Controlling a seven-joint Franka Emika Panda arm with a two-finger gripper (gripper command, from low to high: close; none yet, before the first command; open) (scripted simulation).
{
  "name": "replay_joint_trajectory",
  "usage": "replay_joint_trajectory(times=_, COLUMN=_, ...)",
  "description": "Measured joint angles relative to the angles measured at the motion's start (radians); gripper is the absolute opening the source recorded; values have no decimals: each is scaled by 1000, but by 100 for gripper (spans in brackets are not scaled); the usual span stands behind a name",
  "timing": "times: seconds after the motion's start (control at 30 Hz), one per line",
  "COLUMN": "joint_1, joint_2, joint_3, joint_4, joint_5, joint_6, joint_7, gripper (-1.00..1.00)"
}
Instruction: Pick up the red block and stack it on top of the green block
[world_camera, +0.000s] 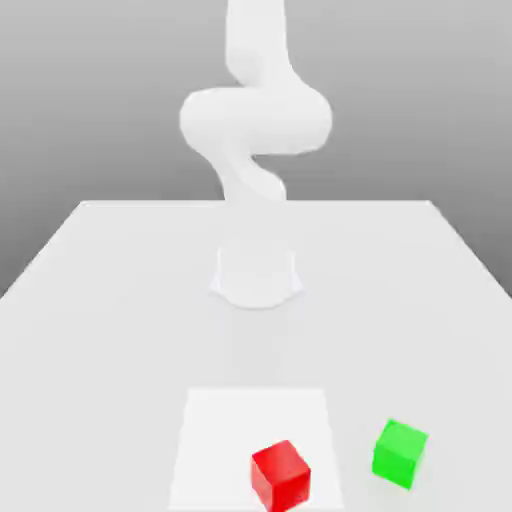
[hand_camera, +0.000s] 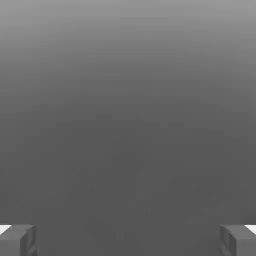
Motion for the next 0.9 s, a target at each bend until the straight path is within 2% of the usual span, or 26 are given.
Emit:
replay_joint_trajectory(times=0.3, joint_1=102, joint_2=335, joint_3=-78, joint_4=-55, joint_5=89, joint_6=120, joint_7=-211, gripper=0)
replay_joint_trajectory(times=0.53, joint_1=140, joint_2=589, joint_3=-91, joint_4=-98, joint_5=131, joint_6=212, joint_7=-353, gripper=0)
replay_joint_trajectory(times=0.9, joint_1=152, joint_2=968, joint_3=-88, joint_4=-150, joint_5=58, joint_6=395, joint_7=-452, gripper=0)
